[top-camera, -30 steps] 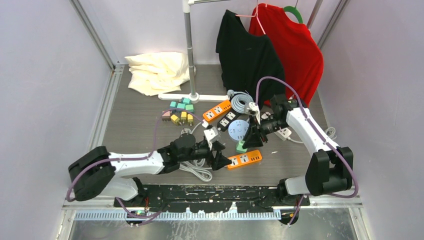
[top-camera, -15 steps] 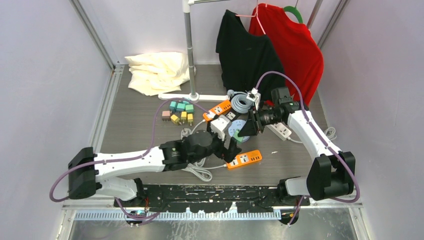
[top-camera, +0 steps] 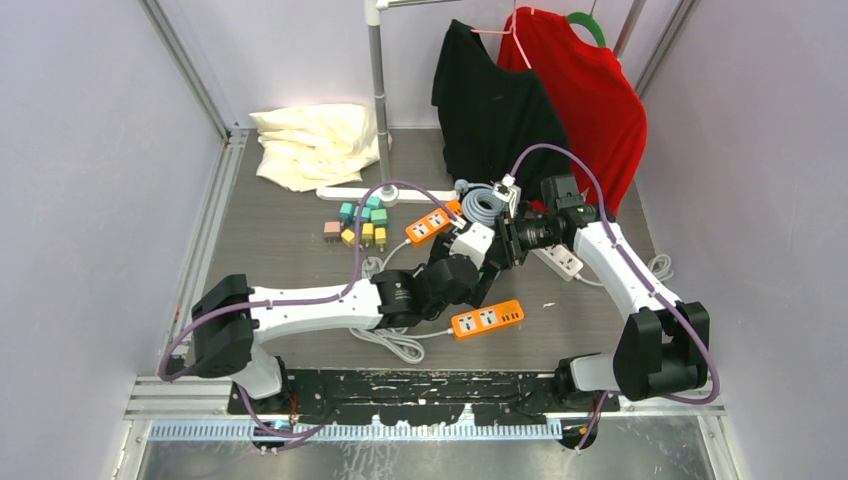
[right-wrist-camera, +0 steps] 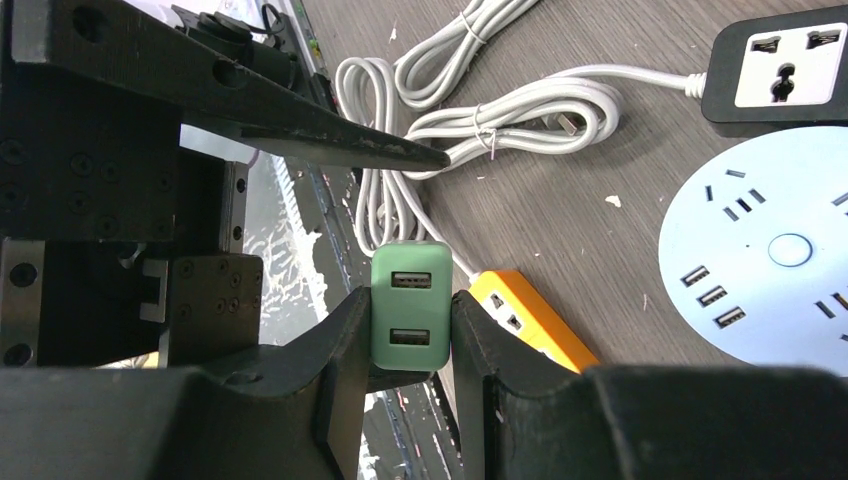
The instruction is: Pull the plug off the socket
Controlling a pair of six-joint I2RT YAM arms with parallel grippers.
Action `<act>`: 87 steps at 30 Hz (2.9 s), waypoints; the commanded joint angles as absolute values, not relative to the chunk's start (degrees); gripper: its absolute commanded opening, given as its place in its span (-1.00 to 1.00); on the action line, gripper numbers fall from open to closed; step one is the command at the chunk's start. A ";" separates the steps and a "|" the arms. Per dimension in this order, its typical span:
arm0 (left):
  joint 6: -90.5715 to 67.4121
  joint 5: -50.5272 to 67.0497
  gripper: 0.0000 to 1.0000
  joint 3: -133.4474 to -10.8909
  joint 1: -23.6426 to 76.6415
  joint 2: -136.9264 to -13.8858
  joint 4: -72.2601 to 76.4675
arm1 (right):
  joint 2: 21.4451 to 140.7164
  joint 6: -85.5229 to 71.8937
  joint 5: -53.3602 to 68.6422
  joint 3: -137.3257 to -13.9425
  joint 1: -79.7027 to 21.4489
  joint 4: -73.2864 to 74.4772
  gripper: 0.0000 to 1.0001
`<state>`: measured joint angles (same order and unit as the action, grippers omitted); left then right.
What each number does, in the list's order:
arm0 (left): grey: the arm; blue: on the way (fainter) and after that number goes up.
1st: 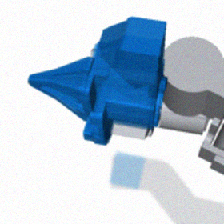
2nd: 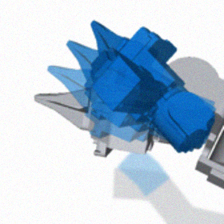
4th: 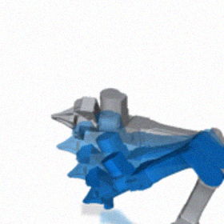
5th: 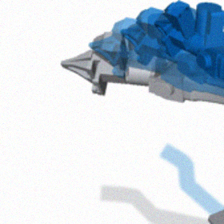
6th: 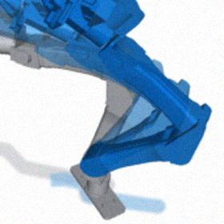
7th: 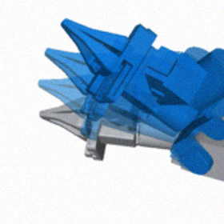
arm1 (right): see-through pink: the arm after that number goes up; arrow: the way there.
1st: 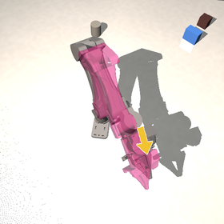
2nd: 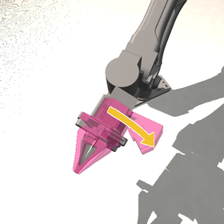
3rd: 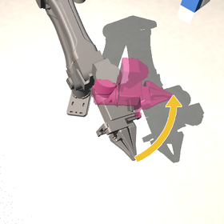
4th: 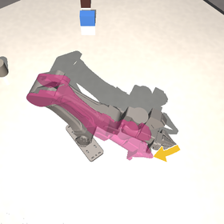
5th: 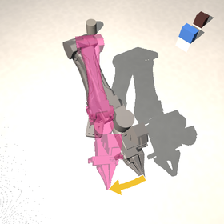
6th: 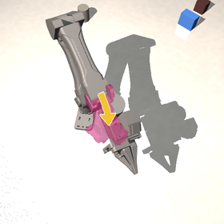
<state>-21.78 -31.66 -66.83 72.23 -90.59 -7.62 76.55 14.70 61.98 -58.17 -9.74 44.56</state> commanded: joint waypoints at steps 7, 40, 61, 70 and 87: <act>-26.61 -38.13 -0.01 -72.93 72.25 -93.75 -11.35 | 76.82 12.87 62.05 -58.08 -10.41 42.19 -0.84; -19.47 -37.43 -1.00 -35.72 63.29 -62.11 2.27 | 75.10 24.90 60.31 -58.34 -10.50 46.91 0.24; -35.63 -12.73 -1.00 -27.07 20.90 -64.34 23.12 | 75.93 26.93 60.26 -58.04 -10.49 47.80 0.24; -42.78 -10.08 -1.00 -38.26 16.10 -79.88 17.64 | 76.31 28.19 60.47 -58.03 -10.50 48.52 0.24; -47.01 -10.20 -0.42 -54.44 15.91 -91.04 -2.31 | 76.23 28.91 60.38 -58.33 -10.51 49.09 0.24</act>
<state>-45.89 -10.85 -51.51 16.32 -91.31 0.56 76.77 28.03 59.59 -57.71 -10.39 48.95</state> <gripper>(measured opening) 0.426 0.621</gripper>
